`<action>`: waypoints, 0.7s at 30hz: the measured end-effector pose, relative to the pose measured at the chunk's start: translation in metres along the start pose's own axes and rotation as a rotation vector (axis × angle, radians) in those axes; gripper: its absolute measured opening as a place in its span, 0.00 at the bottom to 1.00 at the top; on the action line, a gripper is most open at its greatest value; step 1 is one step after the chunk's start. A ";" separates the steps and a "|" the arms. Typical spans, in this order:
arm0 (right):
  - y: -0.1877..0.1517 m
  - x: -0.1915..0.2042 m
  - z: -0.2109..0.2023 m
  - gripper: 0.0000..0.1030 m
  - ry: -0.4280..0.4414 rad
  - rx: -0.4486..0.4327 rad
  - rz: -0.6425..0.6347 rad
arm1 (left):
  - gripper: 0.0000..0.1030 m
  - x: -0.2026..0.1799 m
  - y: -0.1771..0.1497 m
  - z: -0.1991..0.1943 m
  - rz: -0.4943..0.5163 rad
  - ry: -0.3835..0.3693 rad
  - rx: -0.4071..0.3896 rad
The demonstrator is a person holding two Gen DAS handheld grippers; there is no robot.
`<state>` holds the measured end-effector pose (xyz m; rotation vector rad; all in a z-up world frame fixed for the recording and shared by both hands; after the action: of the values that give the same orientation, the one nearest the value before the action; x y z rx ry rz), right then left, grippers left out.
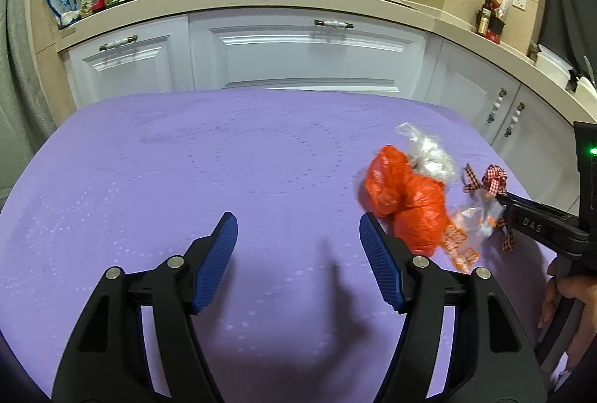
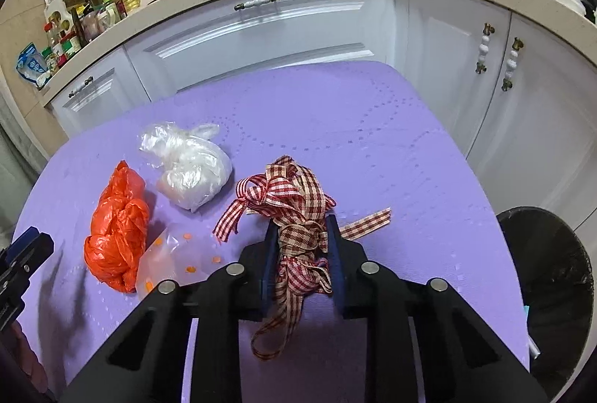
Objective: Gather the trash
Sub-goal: 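Grasp the orange plastic bag with the left gripper while the right holds the ribbon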
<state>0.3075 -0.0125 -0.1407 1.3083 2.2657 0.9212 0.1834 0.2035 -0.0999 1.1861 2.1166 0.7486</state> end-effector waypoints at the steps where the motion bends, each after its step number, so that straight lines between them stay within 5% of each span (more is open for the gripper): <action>1: 0.000 -0.001 -0.002 0.24 -0.003 -0.006 0.003 | 0.64 -0.004 0.000 0.000 0.002 -0.006 0.002; 11: -0.011 -0.033 -0.030 0.24 -0.050 -0.045 0.057 | 0.65 -0.055 -0.008 0.009 0.058 -0.077 0.025; 21: -0.030 -0.062 -0.044 0.24 -0.075 -0.053 0.106 | 0.63 -0.078 -0.017 0.044 0.092 -0.065 0.087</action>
<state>0.2931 -0.0922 -0.1303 1.4270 2.1189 0.9450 0.2393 0.1357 -0.1241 1.3441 2.0713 0.6548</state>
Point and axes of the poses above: each gripper's, at about its wrist camera, not at the fingertips, and z roughly the way its jaws point, x to its left, y to its top, the point moved 7 cm from there along z, roughly the way its jaws point, and after that the axes turned 11 degrees about -z, right-handed, at the moved point
